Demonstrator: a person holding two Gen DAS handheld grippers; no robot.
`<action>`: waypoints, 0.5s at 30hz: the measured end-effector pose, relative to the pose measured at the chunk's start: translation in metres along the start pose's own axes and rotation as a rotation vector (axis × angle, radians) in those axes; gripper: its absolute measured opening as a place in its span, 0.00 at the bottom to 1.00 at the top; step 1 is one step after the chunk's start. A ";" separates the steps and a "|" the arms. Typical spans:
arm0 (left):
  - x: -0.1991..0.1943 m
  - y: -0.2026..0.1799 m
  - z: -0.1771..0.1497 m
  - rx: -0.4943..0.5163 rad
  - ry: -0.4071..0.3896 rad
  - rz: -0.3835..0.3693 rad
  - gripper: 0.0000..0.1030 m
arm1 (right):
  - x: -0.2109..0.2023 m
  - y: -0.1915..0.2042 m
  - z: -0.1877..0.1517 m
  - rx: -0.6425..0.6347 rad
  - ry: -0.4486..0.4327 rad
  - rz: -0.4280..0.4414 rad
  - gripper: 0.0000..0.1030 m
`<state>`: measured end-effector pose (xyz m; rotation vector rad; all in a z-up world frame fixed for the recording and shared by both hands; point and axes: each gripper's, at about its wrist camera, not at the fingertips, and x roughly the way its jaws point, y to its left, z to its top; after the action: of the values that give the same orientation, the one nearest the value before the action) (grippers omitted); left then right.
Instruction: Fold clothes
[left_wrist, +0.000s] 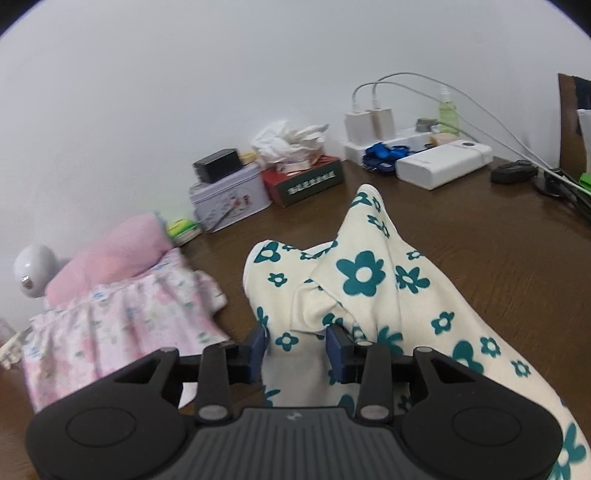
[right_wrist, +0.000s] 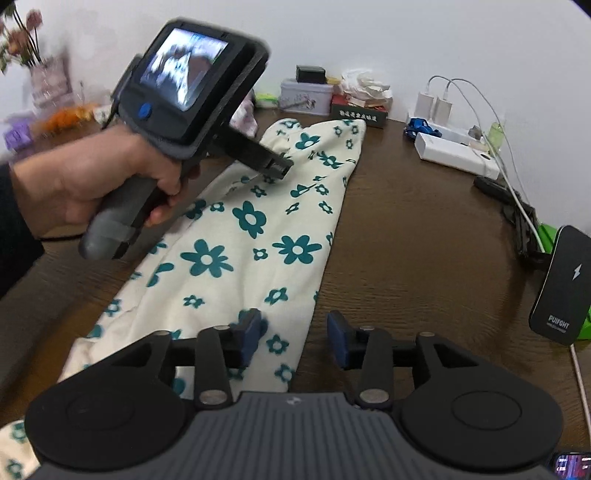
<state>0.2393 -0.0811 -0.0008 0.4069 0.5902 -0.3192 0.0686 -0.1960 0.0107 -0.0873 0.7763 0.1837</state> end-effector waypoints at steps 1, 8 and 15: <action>-0.010 0.003 -0.002 -0.004 -0.002 -0.013 0.34 | -0.012 -0.003 -0.005 0.004 -0.028 0.037 0.39; -0.143 0.011 -0.055 -0.073 -0.017 -0.152 0.45 | -0.077 -0.015 -0.062 0.048 -0.033 0.228 0.40; -0.268 0.007 -0.175 -0.345 0.030 -0.181 0.46 | -0.112 0.022 -0.094 -0.083 -0.064 0.242 0.40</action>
<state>-0.0506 0.0517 0.0275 0.0260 0.6995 -0.3772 -0.0787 -0.2034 0.0219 -0.0653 0.7143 0.4469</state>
